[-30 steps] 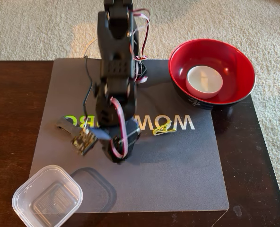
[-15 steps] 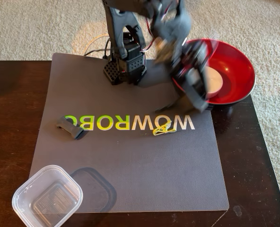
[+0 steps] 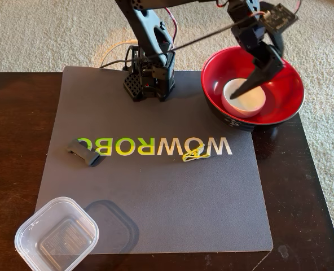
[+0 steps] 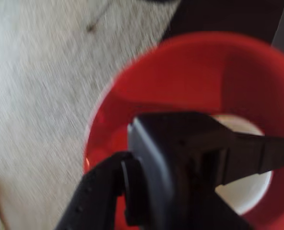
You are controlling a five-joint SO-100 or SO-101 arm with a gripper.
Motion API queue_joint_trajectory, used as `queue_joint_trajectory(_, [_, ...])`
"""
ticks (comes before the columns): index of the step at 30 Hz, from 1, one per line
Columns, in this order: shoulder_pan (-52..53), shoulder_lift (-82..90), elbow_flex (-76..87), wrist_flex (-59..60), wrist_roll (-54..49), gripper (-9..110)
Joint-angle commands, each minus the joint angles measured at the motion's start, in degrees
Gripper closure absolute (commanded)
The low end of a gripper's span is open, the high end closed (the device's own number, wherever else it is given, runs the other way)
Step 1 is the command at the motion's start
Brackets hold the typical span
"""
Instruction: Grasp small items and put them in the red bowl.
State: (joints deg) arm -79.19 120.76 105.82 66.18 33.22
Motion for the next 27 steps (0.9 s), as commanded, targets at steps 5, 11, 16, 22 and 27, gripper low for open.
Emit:
queue_joint_trajectory(5, [-3.52,0.26,19.51,-9.84,-0.26,101])
queue_joint_trajectory(11, [0.79,0.79,22.5,-11.87,0.44,64])
queue_joint_trajectory(16, [2.37,10.37,19.86,-10.37,-0.79,52])
queue_joint_trajectory(22, [8.53,20.04,17.58,-9.05,-3.16,51])
queue_joint_trajectory(27, [26.72,24.17,17.75,-8.35,-8.09,53])
